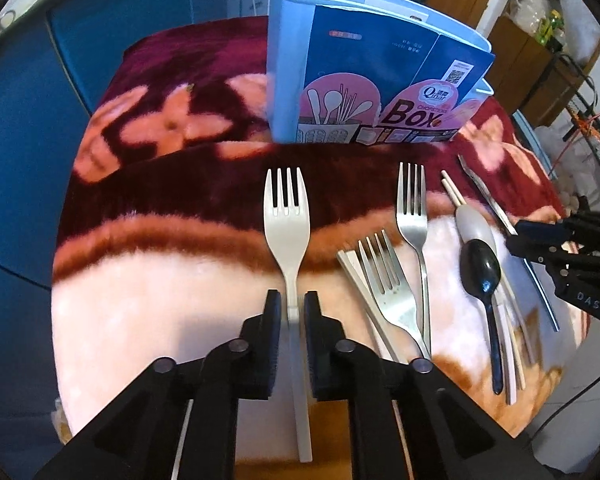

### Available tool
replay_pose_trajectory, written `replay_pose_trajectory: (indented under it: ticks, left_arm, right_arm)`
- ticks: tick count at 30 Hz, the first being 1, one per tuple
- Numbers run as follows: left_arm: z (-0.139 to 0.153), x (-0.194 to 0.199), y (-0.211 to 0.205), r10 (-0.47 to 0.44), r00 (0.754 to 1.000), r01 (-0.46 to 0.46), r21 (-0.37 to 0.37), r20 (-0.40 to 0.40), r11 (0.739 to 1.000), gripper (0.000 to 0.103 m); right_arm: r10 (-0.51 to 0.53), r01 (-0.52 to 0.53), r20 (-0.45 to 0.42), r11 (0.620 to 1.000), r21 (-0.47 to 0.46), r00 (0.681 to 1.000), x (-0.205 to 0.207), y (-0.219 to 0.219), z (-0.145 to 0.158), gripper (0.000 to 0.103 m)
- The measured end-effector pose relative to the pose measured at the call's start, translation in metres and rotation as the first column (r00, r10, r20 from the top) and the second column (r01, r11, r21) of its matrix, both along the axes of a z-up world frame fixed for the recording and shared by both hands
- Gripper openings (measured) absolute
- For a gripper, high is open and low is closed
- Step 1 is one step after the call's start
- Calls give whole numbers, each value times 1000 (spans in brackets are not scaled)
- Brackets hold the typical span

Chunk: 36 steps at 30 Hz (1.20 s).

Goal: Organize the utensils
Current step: 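Close the left tool on the white fork while the right tool closes on the silver knife, then lift the white fork with the left tool while the right tool carries the knife to the caddy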

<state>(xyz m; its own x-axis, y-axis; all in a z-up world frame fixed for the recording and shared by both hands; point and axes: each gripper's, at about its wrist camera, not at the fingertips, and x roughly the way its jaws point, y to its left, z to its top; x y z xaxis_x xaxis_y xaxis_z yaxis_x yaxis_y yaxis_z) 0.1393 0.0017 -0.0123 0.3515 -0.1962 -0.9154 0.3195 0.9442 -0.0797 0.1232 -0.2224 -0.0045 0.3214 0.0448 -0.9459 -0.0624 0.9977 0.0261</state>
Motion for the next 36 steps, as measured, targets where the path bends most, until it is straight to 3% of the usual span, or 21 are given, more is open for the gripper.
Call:
replay_pose_trajectory:
  ticks: [8, 14, 18, 22, 30, 36]
  left_arm:
    - [-4, 9, 6, -4, 1000, 4, -52, 3, 999, 14]
    - [-5, 5, 9, 17, 999, -13, -89, 38, 996, 7]
    - [-4, -5, 20, 59, 997, -50, -151, 57, 987, 6]
    - [3, -23, 30, 92, 988, -66, -197, 127, 978, 6]
    - [35, -54, 31, 137, 933, -46, -267, 333, 963, 6]
    - [59, -60, 29, 164, 886, -23, -312, 433, 950, 5]
  right_arm:
    - [-11, 10, 38, 999, 44, 999, 12, -9, -7, 34]
    - [-54, 48, 110, 997, 63, 992, -1, -13, -9, 20]
    - [-117, 100, 160, 989, 106, 980, -18, -17, -9, 20]
    - [-139, 111, 228, 985, 133, 964, -38, -15, -4, 19]
    - [-207, 126, 402, 968, 218, 892, -68, -14, 19, 19]
    - [-223, 131, 528, 970, 207, 819, -80, -18, 41, 19]
